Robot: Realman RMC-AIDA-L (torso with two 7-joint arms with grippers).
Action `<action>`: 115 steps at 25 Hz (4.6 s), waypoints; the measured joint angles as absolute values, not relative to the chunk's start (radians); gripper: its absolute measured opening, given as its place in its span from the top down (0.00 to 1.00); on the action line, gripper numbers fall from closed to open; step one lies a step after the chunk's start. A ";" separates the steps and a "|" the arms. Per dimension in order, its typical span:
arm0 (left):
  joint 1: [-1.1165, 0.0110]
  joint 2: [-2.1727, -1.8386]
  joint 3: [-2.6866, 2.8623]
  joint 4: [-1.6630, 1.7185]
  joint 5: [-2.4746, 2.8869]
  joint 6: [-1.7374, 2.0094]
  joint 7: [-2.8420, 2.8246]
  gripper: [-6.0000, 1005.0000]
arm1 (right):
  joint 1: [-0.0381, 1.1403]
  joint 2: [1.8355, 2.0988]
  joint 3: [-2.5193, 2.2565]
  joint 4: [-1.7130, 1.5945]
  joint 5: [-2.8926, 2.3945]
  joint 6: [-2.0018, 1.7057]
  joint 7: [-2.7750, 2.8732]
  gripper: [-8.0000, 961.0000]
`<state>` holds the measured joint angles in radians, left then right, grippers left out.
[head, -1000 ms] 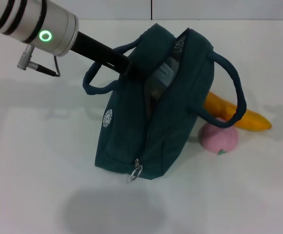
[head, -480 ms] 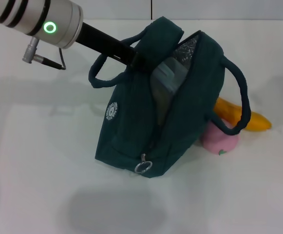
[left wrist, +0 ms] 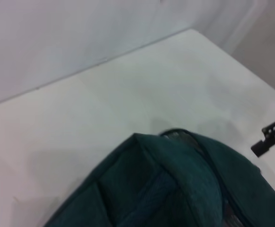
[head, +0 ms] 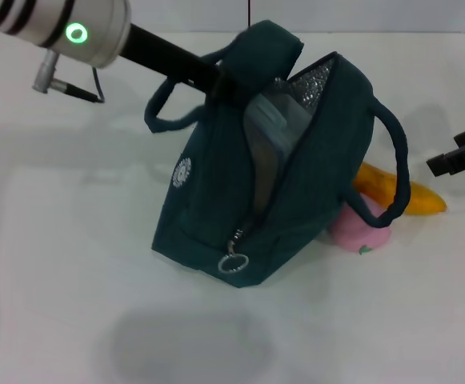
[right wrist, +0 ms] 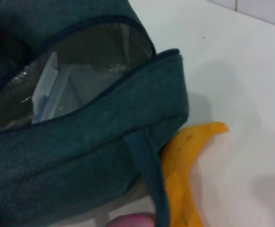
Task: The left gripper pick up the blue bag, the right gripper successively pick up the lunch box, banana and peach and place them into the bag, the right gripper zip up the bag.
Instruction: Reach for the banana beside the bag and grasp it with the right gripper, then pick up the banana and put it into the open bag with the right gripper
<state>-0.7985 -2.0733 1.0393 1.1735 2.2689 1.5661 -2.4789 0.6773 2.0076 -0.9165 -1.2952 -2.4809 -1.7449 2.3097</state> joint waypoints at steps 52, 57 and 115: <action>-0.750 -2.049 1.000 1.147 2.319 1.532 -2.445 0.89 | 0.807 2.019 -1.207 -0.832 -2.393 -1.255 2.237 0.29; -0.750 -2.050 1.002 1.147 2.319 1.527 -2.441 0.89 | 0.819 2.019 -1.207 -0.804 -2.393 -1.244 2.237 0.35; -0.790 -2.062 1.005 1.150 2.197 1.554 -2.574 0.88 | 0.796 2.028 -0.764 0.061 -1.337 -1.780 0.989 0.58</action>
